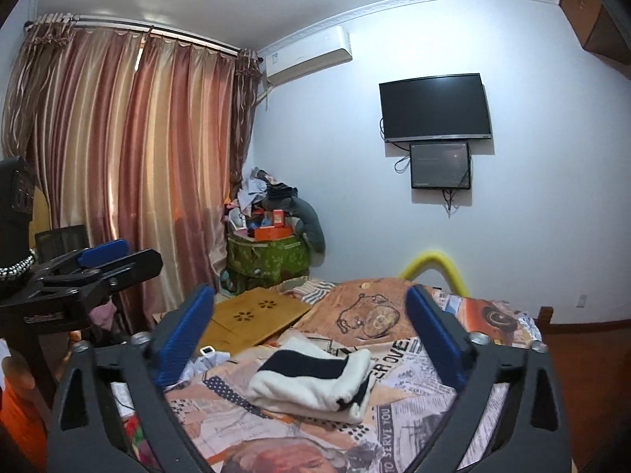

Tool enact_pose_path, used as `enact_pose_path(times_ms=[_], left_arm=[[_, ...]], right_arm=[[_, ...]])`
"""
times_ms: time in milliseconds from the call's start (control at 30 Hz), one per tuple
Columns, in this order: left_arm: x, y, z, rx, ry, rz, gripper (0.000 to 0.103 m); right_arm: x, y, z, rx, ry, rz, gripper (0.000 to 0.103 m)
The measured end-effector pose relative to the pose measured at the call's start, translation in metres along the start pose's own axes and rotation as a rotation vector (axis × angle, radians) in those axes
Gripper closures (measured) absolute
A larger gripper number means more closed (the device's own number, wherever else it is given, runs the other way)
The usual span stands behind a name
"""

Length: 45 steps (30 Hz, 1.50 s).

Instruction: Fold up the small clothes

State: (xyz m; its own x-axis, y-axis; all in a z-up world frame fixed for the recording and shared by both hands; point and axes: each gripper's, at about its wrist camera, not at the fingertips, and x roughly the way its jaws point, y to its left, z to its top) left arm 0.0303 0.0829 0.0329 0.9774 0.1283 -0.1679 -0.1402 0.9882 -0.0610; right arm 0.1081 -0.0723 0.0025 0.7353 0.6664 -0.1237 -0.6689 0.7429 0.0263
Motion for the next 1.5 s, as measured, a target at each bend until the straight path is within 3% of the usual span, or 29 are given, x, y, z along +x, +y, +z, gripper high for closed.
enact_pose_path(times_ms=[633, 1500], left_arm=[[0.001, 0.008, -0.009, -0.028, 0.022, 0.030, 0.000], [0.004, 0.008, -0.011, -0.017, 0.045, 0.011, 0.000]], right_arm=[[-0.008, 0.003, -0.004, 0.008, 0.034, -0.026, 0.000], [-0.014, 0.000, -0.001, 0.017, 0.031, -0.039, 0.000]])
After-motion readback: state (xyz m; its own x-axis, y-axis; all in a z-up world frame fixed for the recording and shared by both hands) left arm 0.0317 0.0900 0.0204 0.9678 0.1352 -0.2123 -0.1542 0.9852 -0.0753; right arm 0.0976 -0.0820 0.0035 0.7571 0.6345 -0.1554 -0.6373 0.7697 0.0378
